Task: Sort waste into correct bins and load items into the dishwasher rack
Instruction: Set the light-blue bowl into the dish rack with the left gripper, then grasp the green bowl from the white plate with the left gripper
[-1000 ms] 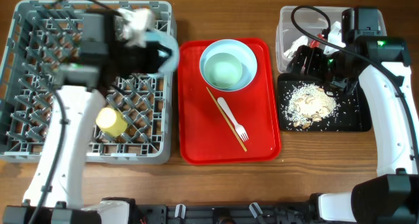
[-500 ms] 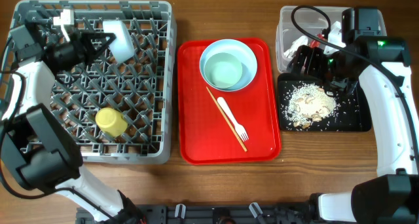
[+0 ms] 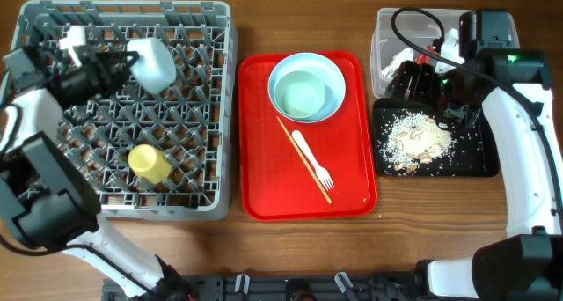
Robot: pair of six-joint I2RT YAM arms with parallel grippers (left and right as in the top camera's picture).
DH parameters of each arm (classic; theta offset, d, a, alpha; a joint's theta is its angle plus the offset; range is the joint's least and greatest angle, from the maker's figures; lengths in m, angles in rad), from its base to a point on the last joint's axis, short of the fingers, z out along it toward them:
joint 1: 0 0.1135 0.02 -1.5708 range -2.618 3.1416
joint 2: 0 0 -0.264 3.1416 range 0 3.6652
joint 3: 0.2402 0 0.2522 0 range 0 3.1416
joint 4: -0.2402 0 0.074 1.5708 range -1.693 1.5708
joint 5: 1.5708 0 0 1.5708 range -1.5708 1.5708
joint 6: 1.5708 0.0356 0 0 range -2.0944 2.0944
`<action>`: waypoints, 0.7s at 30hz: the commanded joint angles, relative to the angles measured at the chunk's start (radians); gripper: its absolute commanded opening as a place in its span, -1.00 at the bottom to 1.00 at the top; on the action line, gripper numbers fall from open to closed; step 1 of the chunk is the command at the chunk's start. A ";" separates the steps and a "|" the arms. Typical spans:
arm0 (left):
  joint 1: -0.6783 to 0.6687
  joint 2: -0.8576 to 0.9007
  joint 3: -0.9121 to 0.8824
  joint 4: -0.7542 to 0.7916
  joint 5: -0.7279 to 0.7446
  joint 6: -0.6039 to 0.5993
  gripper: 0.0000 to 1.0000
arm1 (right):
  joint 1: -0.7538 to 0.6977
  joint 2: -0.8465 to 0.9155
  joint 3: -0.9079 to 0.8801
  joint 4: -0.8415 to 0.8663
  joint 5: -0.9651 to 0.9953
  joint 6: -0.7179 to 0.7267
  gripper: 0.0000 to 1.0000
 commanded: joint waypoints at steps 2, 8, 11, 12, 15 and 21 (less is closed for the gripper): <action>0.098 0.013 0.010 -0.084 -0.083 0.000 0.15 | -0.001 -0.023 0.002 0.000 0.013 0.015 1.00; 0.154 -0.032 0.010 -0.110 -0.109 -0.001 0.99 | -0.001 -0.023 0.002 -0.006 0.014 0.013 0.99; 0.147 -0.135 0.010 -0.122 -0.225 -0.026 1.00 | -0.001 -0.023 0.002 -0.027 0.078 0.014 0.99; 0.137 -0.172 0.010 -0.130 -0.267 -0.026 0.99 | -0.002 -0.023 0.002 -0.037 0.113 0.015 0.99; 0.043 -0.320 0.010 -0.144 -0.399 -0.026 1.00 | -0.006 -0.023 0.002 -0.053 0.163 0.016 1.00; -0.397 -0.428 0.010 -0.194 -0.676 -0.026 1.00 | -0.082 -0.023 0.002 -0.055 0.165 0.068 1.00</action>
